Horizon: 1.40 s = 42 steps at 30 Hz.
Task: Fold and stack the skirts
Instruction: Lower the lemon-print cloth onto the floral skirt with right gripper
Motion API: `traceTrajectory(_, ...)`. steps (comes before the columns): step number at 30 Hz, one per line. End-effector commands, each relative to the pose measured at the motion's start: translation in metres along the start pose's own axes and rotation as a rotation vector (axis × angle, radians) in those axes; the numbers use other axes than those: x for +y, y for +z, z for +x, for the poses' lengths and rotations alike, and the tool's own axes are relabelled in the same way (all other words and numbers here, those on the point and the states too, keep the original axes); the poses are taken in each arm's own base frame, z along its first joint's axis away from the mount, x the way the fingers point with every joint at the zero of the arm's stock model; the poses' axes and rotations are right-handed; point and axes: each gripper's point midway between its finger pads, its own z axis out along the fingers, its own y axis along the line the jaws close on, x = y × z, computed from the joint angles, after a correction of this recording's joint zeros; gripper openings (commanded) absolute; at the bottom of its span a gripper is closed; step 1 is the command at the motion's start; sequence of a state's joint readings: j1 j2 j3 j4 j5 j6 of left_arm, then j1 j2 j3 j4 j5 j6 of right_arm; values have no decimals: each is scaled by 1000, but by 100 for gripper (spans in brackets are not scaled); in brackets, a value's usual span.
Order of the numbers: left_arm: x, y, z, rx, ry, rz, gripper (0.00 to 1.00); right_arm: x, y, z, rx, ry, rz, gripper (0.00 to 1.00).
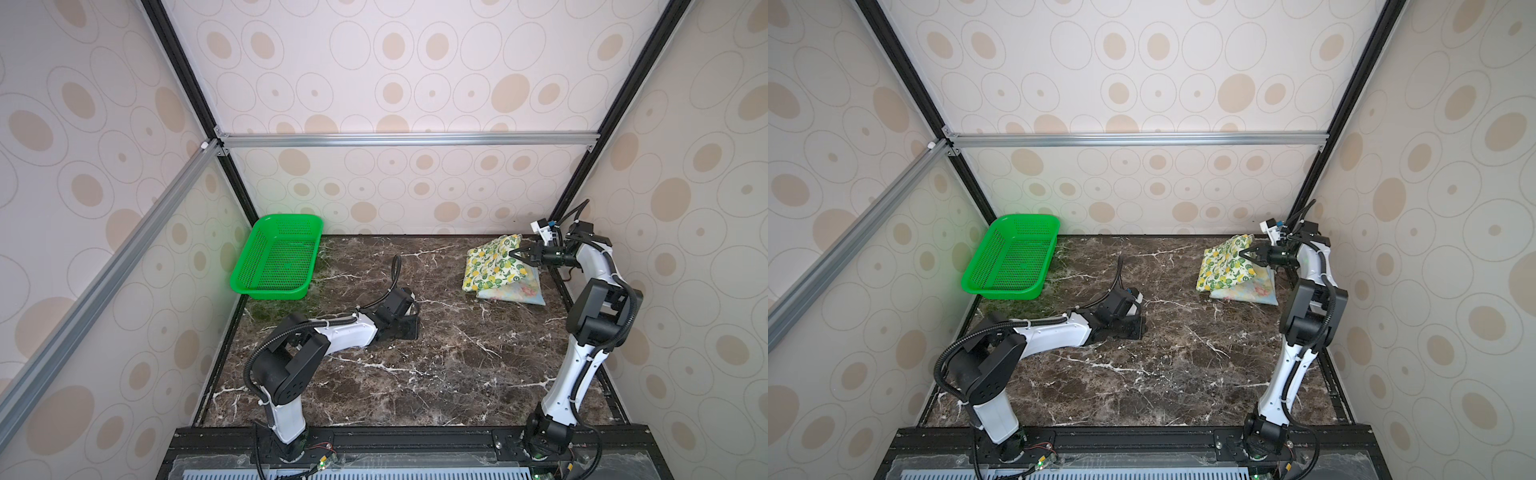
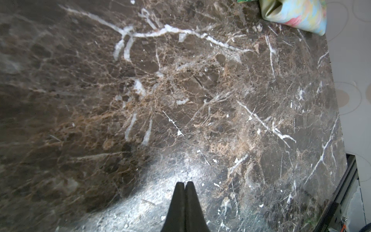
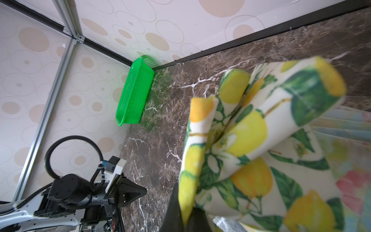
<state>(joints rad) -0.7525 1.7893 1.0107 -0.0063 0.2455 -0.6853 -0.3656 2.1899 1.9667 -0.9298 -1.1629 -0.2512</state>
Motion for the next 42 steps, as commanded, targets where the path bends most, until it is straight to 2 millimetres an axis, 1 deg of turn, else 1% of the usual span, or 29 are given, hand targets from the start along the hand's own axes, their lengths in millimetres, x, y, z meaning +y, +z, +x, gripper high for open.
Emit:
traceTrajectory(1, -6, 2, -9, -7, -15, 7, 0, 30, -2, -6, -22, -40, -126, 0)
traceTrajectory(5, -10, 6, -8, 0, -14, 15, 0, 43, 6, -9, -10, -71, -134, 0)
traceTrajectory(11, -10, 7, -8, 1, -12, 14, 0, 53, 3, -24, -32, -91, -148, 0)
traceTrajectory(17, -11, 7, -8, 2, -14, 12, 0, 50, -7, -33, -51, -87, -144, 0)
traceTrajectory(20, -11, 7, -7, 5, -14, 8, 0, 45, -19, -34, -70, -71, -144, 0)
traceTrajectory(22, -12, 8, -6, 6, -13, 8, 0, 38, -24, -33, -78, -56, -131, 0)
traceTrajectory(26, -12, 11, -4, 18, -12, 7, 0, 16, -30, -25, -66, -10, -83, 0)
traceTrajectory(29, -15, 13, -4, 22, -8, 11, 0, -12, -31, -12, -33, 53, -18, 0)
traceTrajectory(31, -16, 14, -5, 26, -5, 13, 0, -28, -36, -4, -23, 92, 11, 0)
traceTrajectory(34, -19, 17, -4, 37, 0, 19, 0, -47, -42, 5, -11, 133, 50, 0)
traceTrajectory(37, -18, 20, -4, 49, 4, 12, 0, -64, -42, 13, 20, 158, 109, 0)
traceTrajectory(40, -21, 22, -4, 57, 5, 18, 0, -74, -41, 17, 41, 175, 135, 0)
traceTrajectory(42, -22, 24, -5, 60, 7, 17, 0, -76, -41, 16, 38, 178, 143, 0)
